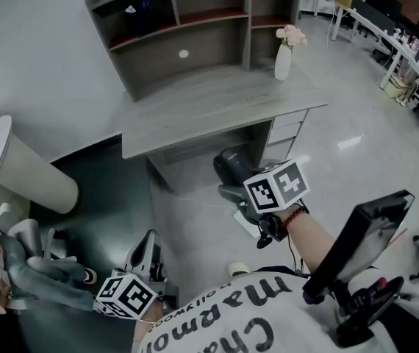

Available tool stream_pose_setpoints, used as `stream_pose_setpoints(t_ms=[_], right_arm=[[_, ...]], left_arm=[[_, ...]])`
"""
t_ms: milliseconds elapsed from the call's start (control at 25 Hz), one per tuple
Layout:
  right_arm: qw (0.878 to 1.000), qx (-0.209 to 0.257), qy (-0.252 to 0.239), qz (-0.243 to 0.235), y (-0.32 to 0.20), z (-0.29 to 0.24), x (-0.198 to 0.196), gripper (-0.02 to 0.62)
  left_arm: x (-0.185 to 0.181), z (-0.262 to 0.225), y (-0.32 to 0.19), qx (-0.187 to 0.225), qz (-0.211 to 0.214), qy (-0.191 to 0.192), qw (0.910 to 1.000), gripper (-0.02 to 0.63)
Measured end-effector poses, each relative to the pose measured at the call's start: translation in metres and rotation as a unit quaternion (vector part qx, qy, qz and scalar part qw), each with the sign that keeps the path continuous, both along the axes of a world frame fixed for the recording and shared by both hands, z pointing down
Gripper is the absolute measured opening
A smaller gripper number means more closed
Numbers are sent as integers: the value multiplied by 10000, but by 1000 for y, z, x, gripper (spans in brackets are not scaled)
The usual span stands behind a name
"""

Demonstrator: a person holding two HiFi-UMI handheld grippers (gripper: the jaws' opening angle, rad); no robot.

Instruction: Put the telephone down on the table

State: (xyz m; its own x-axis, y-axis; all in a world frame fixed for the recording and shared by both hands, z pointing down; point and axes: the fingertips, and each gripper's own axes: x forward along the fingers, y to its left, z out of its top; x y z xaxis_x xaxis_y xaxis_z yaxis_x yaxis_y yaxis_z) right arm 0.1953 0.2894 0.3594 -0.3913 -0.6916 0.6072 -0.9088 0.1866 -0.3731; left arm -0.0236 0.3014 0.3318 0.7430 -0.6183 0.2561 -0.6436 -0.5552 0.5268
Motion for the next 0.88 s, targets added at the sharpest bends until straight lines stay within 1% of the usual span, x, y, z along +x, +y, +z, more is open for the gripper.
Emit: stream_pose_setpoints(t_ms=[240, 360, 480, 600, 720, 880], right_arm=[[9999, -127, 14, 52, -47, 13, 27, 282], [9998, -170, 7, 44, -63, 18, 33, 282], [9998, -166, -29, 76, -80, 20, 37, 282], [9996, -191, -85, 205, -95, 25, 41, 282], [9991, -290, -89, 286, -108, 31, 38, 282], [9978, -394, -124, 521, -130, 36, 32, 282]], left_arm=[[28, 9, -50, -78, 41, 18, 10000, 9], [33, 15, -67, -118, -8, 27, 9999, 9], [33, 20, -81, -148, 3, -47, 9999, 9], [26, 26, -97, -171, -13, -139, 9998, 9], [19, 30, -121, -207, -37, -108, 9997, 9], [16, 33, -158, -231, 233, -190, 9993, 9]])
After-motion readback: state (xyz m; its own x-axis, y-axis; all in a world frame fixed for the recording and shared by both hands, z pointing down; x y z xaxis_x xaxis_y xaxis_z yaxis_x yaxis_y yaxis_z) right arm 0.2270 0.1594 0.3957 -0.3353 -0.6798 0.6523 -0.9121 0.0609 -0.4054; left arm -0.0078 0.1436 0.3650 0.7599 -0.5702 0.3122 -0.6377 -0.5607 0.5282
